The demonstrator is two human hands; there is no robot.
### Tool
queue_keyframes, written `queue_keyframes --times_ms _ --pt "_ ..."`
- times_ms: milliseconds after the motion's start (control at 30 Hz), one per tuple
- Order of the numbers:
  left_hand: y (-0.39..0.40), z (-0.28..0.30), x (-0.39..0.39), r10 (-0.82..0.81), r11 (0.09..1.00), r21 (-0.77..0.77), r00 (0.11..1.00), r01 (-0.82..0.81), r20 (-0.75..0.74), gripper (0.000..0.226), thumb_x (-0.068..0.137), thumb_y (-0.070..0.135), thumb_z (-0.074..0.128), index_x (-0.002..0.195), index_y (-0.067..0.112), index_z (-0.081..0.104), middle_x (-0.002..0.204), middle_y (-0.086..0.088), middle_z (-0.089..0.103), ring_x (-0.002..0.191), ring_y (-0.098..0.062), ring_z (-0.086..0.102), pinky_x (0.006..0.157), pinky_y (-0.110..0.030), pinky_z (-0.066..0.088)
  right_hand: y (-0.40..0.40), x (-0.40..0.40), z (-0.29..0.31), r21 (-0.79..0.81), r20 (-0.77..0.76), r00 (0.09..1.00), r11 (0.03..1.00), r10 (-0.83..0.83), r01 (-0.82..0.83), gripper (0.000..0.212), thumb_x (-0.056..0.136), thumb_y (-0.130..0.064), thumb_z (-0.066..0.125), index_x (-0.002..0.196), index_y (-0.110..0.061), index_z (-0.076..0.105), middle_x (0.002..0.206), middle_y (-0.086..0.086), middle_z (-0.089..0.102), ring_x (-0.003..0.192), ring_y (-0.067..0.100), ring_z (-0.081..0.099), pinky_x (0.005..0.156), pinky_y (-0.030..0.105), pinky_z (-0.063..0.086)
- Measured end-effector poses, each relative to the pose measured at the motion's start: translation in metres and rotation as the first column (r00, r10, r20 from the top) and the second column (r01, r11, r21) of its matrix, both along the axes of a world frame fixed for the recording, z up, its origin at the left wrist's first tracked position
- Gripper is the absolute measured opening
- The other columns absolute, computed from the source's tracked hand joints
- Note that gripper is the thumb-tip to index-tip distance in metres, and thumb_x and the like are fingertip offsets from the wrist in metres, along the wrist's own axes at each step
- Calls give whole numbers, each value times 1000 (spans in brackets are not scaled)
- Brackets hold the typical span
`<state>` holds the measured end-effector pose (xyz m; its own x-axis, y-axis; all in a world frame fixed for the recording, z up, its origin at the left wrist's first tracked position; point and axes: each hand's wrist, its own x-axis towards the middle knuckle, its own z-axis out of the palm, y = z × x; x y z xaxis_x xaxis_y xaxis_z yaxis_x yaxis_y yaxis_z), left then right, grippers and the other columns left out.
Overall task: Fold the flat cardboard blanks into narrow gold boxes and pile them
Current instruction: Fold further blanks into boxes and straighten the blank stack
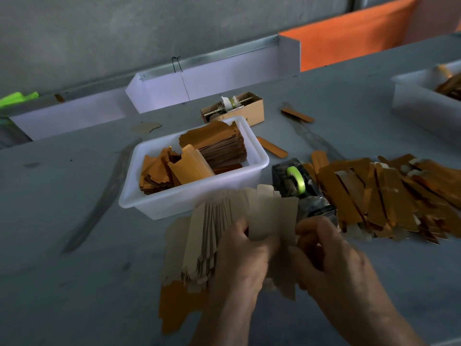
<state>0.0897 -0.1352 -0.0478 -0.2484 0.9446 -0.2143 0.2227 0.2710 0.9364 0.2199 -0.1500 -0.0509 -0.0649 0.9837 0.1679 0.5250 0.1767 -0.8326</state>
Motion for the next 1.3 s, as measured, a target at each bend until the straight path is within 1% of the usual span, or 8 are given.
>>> queue_keyframes --times_ms 200,433,533,633,767,900,1100,1300 --pt "-4 5 -4 -92 993 -54 980 104 179 11 89 21 63 84 22 73 74 -1 73 69 -21 69 61 -39 55 0 -6 4 -118 -327 941 984 88 -133 21 91 -14 54 95 -34 56 70 -1 69 58 13 68 56 28 57" --pt "-8 10 -7 -172 984 -31 977 177 125 24 92 31 58 87 11 69 94 -26 66 93 -44 62 88 -62 49 6 -1 0 -200 -307 951 975 32 -97 16 86 -21 63 96 -32 60 73 -8 70 63 8 68 63 28 57" --pt "-8 11 -5 -228 972 -28 964 234 139 24 91 30 59 95 9 70 94 -26 67 88 -43 63 83 -57 52 10 2 -5 -160 -266 955 983 -132 91 23 72 -40 70 90 -34 57 76 -11 66 70 1 62 57 14 48" --pt "-10 14 -4 -282 954 -51 945 294 165 20 88 33 59 95 21 73 84 -3 74 79 -16 67 71 -36 52 17 6 -3 -352 -453 880 936 -146 -26 34 67 -48 64 94 -26 64 86 0 70 83 14 66 76 31 54" --pt "-11 15 0 -236 971 -43 971 237 27 8 87 28 66 92 24 71 85 4 74 86 -14 69 82 -38 54 20 9 -2 -428 -621 773 883 -132 -194 14 84 -17 61 91 -9 70 76 8 71 73 21 69 68 32 55" --pt "-12 12 7 -99 990 83 985 112 -144 4 83 28 72 84 25 70 75 9 71 69 -2 65 62 -22 53 22 8 -3 -434 -628 761 885 -164 -167 12 84 -16 61 91 -10 69 74 10 71 69 21 69 66 33 54" --pt "-14 6 19 71 966 256 915 37 -398 29 89 28 63 118 30 64 100 13 56 90 -2 57 78 -14 52 22 3 -4 -386 -601 775 920 -197 -66 9 84 -16 64 88 -20 70 79 4 73 78 21 70 71 34 54" --pt "-19 6 41 97 946 233 489 226 -867 40 64 11 79 104 9 73 78 -5 57 67 -18 60 51 -24 48 20 -3 -3 -370 -597 781 927 -184 -64 7 83 -19 66 79 -18 72 70 4 71 70 17 69 65 32 53"
